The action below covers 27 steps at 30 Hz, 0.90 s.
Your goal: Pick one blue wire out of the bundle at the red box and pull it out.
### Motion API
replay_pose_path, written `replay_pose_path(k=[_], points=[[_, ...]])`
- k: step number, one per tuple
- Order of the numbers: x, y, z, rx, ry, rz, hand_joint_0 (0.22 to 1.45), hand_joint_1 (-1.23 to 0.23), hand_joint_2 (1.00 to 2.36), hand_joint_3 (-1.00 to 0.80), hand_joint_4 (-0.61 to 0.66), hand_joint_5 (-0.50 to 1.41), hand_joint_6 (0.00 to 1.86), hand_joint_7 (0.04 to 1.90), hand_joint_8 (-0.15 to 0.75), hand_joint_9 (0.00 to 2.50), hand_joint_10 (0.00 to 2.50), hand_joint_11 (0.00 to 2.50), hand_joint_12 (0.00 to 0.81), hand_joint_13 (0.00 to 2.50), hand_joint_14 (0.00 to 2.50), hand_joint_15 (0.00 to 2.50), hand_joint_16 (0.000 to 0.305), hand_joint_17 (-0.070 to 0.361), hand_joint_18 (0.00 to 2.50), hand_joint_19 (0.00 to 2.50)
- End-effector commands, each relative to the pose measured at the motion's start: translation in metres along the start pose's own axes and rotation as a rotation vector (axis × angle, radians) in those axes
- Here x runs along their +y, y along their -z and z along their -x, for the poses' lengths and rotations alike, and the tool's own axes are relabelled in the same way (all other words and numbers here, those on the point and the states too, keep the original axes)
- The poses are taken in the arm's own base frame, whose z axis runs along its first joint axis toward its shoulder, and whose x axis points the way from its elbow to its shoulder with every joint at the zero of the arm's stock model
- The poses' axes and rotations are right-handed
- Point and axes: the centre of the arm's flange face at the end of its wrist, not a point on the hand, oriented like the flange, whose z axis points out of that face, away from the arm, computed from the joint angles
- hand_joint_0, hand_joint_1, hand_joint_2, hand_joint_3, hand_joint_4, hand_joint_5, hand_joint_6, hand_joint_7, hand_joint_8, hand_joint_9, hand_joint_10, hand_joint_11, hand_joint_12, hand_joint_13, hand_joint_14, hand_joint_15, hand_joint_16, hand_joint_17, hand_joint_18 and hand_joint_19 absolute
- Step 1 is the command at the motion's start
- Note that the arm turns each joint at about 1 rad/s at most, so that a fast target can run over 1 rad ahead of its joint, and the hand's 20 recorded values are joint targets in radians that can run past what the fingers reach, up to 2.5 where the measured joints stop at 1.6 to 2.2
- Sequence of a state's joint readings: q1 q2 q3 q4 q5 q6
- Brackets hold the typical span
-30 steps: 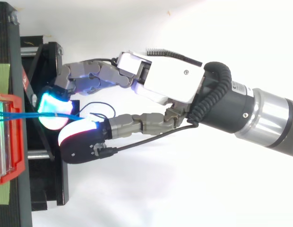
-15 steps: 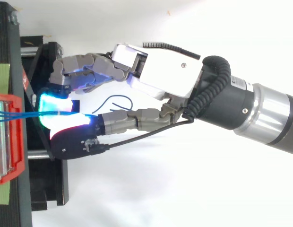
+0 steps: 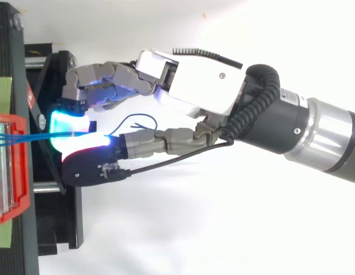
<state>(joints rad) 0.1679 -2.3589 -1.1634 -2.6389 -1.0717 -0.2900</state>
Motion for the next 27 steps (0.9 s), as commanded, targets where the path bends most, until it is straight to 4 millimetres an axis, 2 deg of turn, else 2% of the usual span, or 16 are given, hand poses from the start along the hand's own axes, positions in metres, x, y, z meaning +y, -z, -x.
replay_pose_path(k=[1,7,11,15,21,25,27], points=[[-0.0007,-0.0004,0.0017,-0.003,0.001,-0.003,0.61,-0.56,1.02,-0.22,0.37,-0.12,0.64,1.18,0.376,0.72,0.01,0.24,0.434,0.48,0.0,0.13,0.058,0.13,0.61,0.42],[0.0002,-0.0002,0.002,-0.001,0.004,-0.004,0.61,-0.64,1.02,-0.2,0.35,-0.14,0.65,1.15,0.372,0.71,0.01,0.27,0.436,0.48,0.0,0.13,0.058,0.13,0.61,0.43],[-0.001,-0.0001,0.0018,-0.002,0.004,-0.005,0.55,-0.63,1.01,-0.4,0.36,-0.14,0.65,1.13,0.376,0.71,0.01,0.27,0.445,0.49,0.0,0.14,0.06,0.134,0.62,0.43],[-0.0013,-0.0004,0.0028,-0.002,0.004,-0.005,0.55,-0.57,1.0,-0.46,0.36,-0.13,0.64,1.15,0.382,0.72,0.01,0.27,0.449,0.5,0.0,0.14,0.06,0.135,0.63,0.44],[-0.0013,-0.0004,0.0028,-0.002,0.004,-0.005,0.62,-0.5,1.02,-0.3,0.37,-0.11,0.6,1.2,0.377,0.76,0.01,0.27,0.438,0.52,0.0,0.15,0.057,0.129,0.62,0.46],[-0.0013,-0.0004,0.0028,-0.002,0.004,-0.005,0.63,-0.47,1.02,-0.22,0.42,-0.08,0.5,1.35,0.369,0.77,0.01,0.26,0.434,0.52,0.0,0.17,0.057,0.128,0.62,0.48],[-0.0009,-0.0011,0.0039,-0.004,0.004,-0.004,0.64,-0.47,1.02,-0.19,0.43,-0.08,0.5,1.32,0.369,0.78,0.01,0.26,0.433,0.53,0.01,0.16,0.057,0.128,0.62,0.48]])
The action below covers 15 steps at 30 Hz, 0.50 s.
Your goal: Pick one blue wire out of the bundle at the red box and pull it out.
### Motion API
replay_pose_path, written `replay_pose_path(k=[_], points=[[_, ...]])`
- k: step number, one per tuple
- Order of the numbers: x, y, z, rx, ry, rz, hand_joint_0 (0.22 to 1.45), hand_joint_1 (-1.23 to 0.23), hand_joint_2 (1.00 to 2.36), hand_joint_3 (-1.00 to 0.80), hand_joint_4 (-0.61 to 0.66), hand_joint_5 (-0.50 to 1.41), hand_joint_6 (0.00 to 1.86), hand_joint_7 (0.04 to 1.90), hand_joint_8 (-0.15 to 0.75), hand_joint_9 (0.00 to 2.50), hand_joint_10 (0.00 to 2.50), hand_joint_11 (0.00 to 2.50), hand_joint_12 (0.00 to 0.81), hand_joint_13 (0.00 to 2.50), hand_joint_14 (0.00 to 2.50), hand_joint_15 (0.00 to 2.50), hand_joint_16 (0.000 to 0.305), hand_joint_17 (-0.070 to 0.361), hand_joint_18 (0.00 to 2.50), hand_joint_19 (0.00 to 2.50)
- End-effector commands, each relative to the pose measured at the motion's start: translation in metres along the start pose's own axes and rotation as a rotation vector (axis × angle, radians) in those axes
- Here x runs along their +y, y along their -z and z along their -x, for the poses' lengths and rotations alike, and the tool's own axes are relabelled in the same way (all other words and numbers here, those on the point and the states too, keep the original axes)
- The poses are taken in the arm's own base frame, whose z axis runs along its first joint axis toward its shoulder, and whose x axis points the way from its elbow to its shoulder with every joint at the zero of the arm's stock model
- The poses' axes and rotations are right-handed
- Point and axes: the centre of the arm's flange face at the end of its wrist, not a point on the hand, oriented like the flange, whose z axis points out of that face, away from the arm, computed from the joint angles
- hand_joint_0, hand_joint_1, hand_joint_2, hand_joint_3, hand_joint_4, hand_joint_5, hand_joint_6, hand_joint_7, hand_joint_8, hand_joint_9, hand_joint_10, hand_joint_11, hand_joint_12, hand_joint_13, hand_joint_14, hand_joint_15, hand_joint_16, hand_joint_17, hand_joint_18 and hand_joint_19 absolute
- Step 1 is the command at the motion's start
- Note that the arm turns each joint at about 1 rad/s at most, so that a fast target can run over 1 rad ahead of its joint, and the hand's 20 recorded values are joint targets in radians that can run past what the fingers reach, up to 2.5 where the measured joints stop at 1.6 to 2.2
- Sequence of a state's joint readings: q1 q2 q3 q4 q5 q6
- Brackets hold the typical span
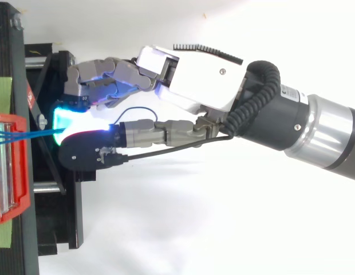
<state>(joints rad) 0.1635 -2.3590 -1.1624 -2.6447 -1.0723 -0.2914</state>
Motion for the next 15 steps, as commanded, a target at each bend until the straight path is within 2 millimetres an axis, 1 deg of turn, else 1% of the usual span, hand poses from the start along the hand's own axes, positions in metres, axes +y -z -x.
replay_pose_path(k=[1,3,8,9,11,12,14,15], points=[[0.0005,-0.0002,-0.0005,0.0,-0.001,0.001,0.64,-0.48,1.02,-0.18,0.43,-0.08,0.5,1.32,0.37,0.79,0.01,0.27,0.433,0.53,0.0,0.16,0.057,0.128,0.62,0.49],[0.0009,-0.0009,0.0006,-0.002,-0.001,0.002,0.64,-0.49,1.02,-0.15,0.43,-0.08,0.5,1.32,0.373,0.79,0.01,0.27,0.435,0.53,0.01,0.17,0.057,0.128,0.62,0.48],[0.0037,-0.0021,0.0021,-0.003,-0.001,0.002,0.64,-0.58,1.02,-0.13,0.37,-0.09,0.51,1.37,0.378,0.79,0.01,0.29,0.436,0.55,0.0,0.16,0.057,0.128,0.64,0.47],[0.004,-0.0021,0.0022,-0.002,0.0,-0.001,0.64,-0.59,1.02,-0.13,0.37,-0.09,0.53,1.34,0.378,0.79,0.01,0.29,0.438,0.55,0.0,0.16,0.057,0.129,0.64,0.46],[0.0038,-0.0018,0.002,0.001,0.002,-0.003,0.64,-0.66,1.02,-0.13,0.35,-0.12,0.59,1.24,0.372,0.77,0.01,0.31,0.439,0.55,0.01,0.16,0.057,0.129,0.65,0.47],[0.0038,-0.0018,0.002,0.001,0.002,-0.003,0.64,-0.68,1.02,-0.14,0.35,-0.12,0.6,1.23,0.371,0.77,0.01,0.31,0.438,0.55,0.0,0.16,0.057,0.129,0.66,0.47],[0.0027,-0.0018,0.0017,0.002,0.003,-0.004,0.64,-0.74,1.02,-0.19,0.34,-0.15,0.68,1.13,0.366,0.76,0.01,0.34,0.438,0.55,0.01,0.17,0.057,0.129,0.66,0.47],[0.0038,-0.0018,0.002,0.001,0.002,-0.003,0.64,-0.74,1.02,-0.21,0.34,-0.15,0.69,1.11,0.366,0.75,0.01,0.35,0.438,0.55,0.01,0.17,0.058,0.129,0.66,0.47]])
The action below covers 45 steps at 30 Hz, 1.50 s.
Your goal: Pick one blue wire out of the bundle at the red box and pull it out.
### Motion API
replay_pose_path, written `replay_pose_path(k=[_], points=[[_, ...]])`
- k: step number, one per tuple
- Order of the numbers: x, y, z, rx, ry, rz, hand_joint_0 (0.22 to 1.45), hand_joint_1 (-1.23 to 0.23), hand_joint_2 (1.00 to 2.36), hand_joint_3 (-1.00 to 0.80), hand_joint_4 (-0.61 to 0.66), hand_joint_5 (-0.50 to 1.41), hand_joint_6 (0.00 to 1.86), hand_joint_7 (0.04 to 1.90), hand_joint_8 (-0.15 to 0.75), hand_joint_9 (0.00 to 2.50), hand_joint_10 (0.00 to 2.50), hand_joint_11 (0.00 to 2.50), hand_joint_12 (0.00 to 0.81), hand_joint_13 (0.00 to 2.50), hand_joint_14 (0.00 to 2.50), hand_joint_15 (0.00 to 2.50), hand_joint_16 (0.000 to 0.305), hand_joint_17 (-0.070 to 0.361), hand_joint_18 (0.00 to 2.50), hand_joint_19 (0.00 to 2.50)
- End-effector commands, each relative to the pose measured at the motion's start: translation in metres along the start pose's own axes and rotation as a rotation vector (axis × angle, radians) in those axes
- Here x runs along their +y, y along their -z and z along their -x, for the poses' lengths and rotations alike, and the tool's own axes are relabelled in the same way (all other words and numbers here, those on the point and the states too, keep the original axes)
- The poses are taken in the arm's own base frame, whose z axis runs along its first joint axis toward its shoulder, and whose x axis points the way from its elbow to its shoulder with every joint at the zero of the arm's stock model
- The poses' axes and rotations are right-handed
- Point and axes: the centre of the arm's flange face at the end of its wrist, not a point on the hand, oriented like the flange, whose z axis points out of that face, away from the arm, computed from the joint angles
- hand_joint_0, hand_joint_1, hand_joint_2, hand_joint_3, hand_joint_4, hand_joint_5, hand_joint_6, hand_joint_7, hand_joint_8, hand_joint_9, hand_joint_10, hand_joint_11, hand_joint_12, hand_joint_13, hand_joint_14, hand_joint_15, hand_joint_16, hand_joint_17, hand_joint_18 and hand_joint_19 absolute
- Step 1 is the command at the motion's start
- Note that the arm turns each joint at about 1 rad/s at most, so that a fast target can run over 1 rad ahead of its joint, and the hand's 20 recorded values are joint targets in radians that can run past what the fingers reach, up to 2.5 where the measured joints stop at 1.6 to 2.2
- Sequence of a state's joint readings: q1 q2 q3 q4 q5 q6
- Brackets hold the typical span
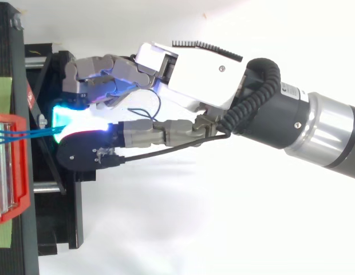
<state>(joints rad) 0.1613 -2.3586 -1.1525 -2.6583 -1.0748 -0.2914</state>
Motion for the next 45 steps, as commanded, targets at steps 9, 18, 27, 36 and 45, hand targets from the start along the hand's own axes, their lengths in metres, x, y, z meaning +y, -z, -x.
replay_pose_path(k=[9,18,27,36,45], points=[[0.0,0.0,0.0,0.002,0.003,-0.005,0.52,-0.63,1.0,-0.5,0.36,-0.12,0.65,1.16,0.384,0.79,0.01,0.33,0.45,0.56,0.01,0.18,0.06,0.136,0.68,0.48],[0.001,0.0,0.0,0.002,0.002,-0.004,0.62,-0.48,1.01,-0.33,0.33,-0.09,0.58,1.27,0.382,0.83,0.01,0.33,0.439,0.58,0.01,0.2,0.057,0.129,0.67,0.51],[0.001,0.0,0.0,0.003,0.002,-0.002,0.62,-0.59,1.02,-0.17,0.35,-0.11,0.6,1.23,0.385,0.84,0.01,0.36,0.445,0.6,0.01,0.19,0.058,0.13,0.7,0.49],[0.006,-0.003,0.002,-0.002,0.0,0.001,0.62,-0.86,1.01,-0.36,0.31,-0.15,0.68,1.14,0.362,0.76,0.01,0.39,0.439,0.54,0.01,0.18,0.057,0.129,0.66,0.47],[0.013,-0.004,0.003,0.006,0.011,-0.019,0.51,-0.74,1.0,-0.5,0.32,-0.13,0.66,1.12,0.385,0.79,0.01,0.39,0.456,0.55,0.01,0.19,0.061,0.137,0.67,0.49]])
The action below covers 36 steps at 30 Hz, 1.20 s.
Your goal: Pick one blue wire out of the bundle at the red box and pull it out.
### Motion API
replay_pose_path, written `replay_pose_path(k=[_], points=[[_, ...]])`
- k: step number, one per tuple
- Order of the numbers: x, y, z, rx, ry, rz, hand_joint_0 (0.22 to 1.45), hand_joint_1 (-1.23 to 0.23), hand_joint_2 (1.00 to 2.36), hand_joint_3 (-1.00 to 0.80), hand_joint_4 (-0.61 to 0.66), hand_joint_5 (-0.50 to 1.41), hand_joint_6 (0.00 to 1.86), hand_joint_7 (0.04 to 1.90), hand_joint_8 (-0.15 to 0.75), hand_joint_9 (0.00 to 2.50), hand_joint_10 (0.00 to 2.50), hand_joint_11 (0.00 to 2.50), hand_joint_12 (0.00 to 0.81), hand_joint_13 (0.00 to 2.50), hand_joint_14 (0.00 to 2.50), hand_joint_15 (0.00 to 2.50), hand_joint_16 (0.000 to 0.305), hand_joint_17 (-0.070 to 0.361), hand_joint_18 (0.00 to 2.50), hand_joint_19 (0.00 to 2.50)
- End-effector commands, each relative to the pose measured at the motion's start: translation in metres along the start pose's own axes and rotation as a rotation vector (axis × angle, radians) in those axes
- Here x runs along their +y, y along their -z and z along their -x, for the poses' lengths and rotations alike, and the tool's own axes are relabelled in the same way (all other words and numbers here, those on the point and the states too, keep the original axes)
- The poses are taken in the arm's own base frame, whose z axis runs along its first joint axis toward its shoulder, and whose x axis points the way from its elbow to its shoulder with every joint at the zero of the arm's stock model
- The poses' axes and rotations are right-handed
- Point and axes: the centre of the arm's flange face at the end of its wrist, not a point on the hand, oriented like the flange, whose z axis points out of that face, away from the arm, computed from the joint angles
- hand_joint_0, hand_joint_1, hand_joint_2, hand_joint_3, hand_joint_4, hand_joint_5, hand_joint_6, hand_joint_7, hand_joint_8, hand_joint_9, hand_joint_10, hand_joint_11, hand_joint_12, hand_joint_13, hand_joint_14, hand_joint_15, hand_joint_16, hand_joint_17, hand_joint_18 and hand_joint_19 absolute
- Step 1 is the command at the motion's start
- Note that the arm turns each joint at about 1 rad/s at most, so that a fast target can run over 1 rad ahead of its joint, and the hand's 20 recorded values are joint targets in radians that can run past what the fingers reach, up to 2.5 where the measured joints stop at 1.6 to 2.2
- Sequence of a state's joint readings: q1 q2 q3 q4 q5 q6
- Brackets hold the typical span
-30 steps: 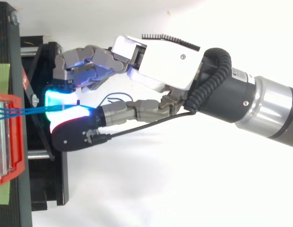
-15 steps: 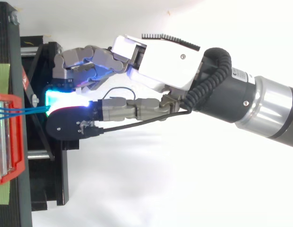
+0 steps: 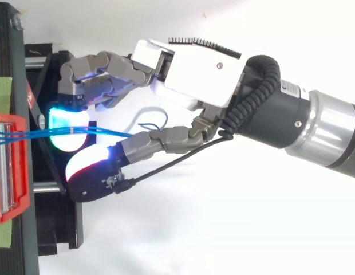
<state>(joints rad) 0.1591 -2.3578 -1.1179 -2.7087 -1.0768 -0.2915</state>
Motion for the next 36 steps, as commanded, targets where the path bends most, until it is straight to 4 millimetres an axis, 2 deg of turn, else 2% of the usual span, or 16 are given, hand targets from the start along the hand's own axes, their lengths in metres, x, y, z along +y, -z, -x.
replay_pose_path(k=[1,2,5,7,14,20,21,23,25,28,30,32,34,36], points=[[0.0014,0.0,0.0,0.003,0.004,-0.007,0.5,-0.66,1.0,-0.5,0.32,-0.12,0.66,1.13,0.388,0.81,0.01,0.39,0.461,0.57,0.01,0.19,0.062,0.139,0.69,0.49],[0.0014,0.0,0.0,0.003,0.004,-0.007,0.51,-0.59,1.0,-0.5,0.33,-0.12,0.65,1.15,0.393,0.84,0.01,0.39,0.462,0.58,0.01,0.19,0.062,0.139,0.69,0.5],[0.0011,-0.0003,0.0011,0.001,0.004,-0.007,0.56,-0.52,1.0,-0.48,0.3,-0.11,0.64,1.19,0.382,0.85,0.01,0.39,0.445,0.58,0.01,0.2,0.059,0.132,0.68,0.52],[0.0014,0.0,0.0,0.003,0.004,-0.007,0.6,-0.49,1.01,-0.41,0.29,-0.11,0.64,1.19,0.383,0.86,0.01,0.39,0.44,0.59,0.01,0.2,0.058,0.13,0.68,0.52],[0.0014,0.0,0.0,0.003,0.004,-0.007,0.61,-0.57,1.02,-0.22,0.31,-0.11,0.66,1.17,0.392,0.89,0.01,0.42,0.444,0.61,0.01,0.2,0.058,0.13,0.71,0.51],[0.0011,-0.0003,0.0011,0.001,0.004,-0.007,0.6,-0.66,1.02,-0.15,0.33,-0.12,0.68,1.13,0.396,0.91,0.01,0.49,0.445,0.61,0.01,0.21,0.058,0.131,0.72,0.5],[0.0011,-0.0003,0.0011,0.001,0.004,-0.007,0.6,-0.67,1.02,-0.15,0.33,-0.12,0.68,1.13,0.395,0.91,0.01,0.48,0.446,0.61,0.01,0.21,0.058,0.131,0.72,0.5],[0.001,-0.0002,0.0012,0.002,0.005,-0.009,0.6,-0.79,1.02,-0.16,0.34,-0.13,0.68,1.14,0.39,0.89,0.01,0.52,0.448,0.59,0.01,0.21,0.058,0.132,0.7,0.5],[0.0013,0.0001,0.0,0.003,0.005,-0.008,0.61,-0.82,1.02,-0.17,0.34,-0.14,0.69,1.14,0.388,0.88,0.01,0.53,0.447,0.58,0.01,0.2,0.058,0.131,0.69,0.49],[0.001,0.0004,0.0001,0.004,0.006,-0.011,0.66,-0.9,1.02,-0.25,0.3,-0.15,0.72,1.08,0.366,0.82,0.01,0.54,0.439,0.53,0.01,0.18,0.058,0.131,0.67,0.44],[0.0007,0.0007,0.0002,0.005,0.008,-0.013,0.7,-0.92,1.02,-0.27,0.28,-0.16,0.76,1.05,0.358,0.79,0.02,0.54,0.434,0.51,0.01,0.16,0.058,0.131,0.67,0.42],[0.0004,0.0004,0.0013,0.003,0.008,-0.014,0.73,-0.94,1.01,-0.36,0.27,-0.18,0.79,1.0,0.348,0.74,0.02,0.54,0.434,0.47,0.01,0.15,0.058,0.131,0.65,0.38],[0.0007,0.0007,0.0002,0.005,0.008,-0.013,0.72,-0.97,1.0,-0.47,0.27,-0.19,0.79,0.99,0.345,0.71,0.02,0.53,0.433,0.46,0.0,0.14,0.058,0.131,0.65,0.37],[0.0007,0.0007,0.0002,0.005,0.008,-0.013,0.7,-0.96,1.0,-0.5,0.27,-0.19,0.8,0.98,0.347,0.7,0.02,0.53,0.433,0.45,0.0,0.14,0.058,0.132,0.64,0.38]])
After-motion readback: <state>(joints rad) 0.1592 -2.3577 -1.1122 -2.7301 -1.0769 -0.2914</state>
